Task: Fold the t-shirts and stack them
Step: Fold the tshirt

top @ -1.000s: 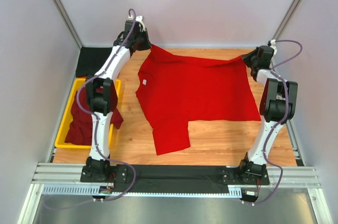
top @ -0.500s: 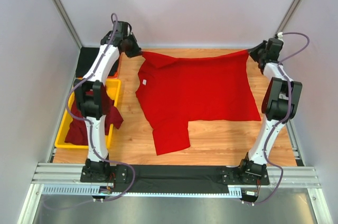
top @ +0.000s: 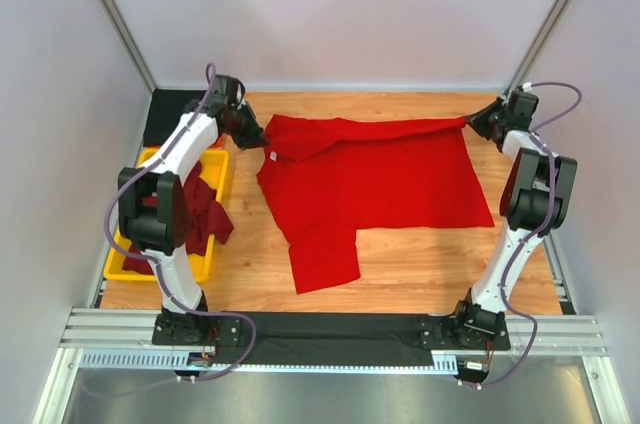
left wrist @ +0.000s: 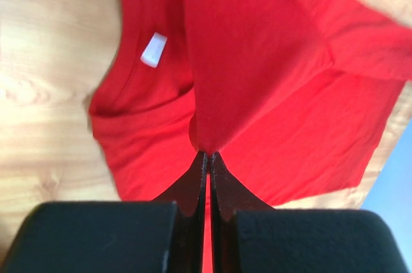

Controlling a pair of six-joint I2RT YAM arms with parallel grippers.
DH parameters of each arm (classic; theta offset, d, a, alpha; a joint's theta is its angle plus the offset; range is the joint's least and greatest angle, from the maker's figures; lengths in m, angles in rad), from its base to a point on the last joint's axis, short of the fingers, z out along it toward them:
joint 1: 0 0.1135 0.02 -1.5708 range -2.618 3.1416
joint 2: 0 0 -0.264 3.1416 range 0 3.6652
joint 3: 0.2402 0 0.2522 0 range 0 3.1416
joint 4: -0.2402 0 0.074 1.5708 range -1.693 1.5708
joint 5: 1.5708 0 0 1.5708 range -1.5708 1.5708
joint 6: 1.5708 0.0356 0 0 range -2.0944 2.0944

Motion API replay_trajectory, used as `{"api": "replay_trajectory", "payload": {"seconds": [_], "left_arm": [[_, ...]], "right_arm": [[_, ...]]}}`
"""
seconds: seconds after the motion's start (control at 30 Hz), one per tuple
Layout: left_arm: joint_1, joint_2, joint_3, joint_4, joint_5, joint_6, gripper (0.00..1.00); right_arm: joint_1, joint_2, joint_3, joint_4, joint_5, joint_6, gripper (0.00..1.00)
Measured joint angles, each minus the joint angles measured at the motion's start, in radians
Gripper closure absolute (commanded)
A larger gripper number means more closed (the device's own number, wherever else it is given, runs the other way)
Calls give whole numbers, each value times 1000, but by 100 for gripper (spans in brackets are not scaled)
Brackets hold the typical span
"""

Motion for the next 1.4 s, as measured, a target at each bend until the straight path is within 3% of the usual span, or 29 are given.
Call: {"api": "replay_trajectory", "payload": {"seconds": [0.13, 0.33, 0.97, 1.4], "left_arm": [[-7, -23, -138, 36, 15, -26, 100], [-44, -37, -219, 67, 8, -40, 100], [-83, -176, -205, 58, -18, -66, 100], [-143, -208, -399, 63, -42, -68, 100]], "right_arm": [[-3, -1, -3, -14, -25, -5, 100], [-3, -1, -12, -43, -38, -10, 100], [-16, -14, -3, -86, -66, -24, 100], [-48, -10, -19, -107, -64, -42, 100]]}}
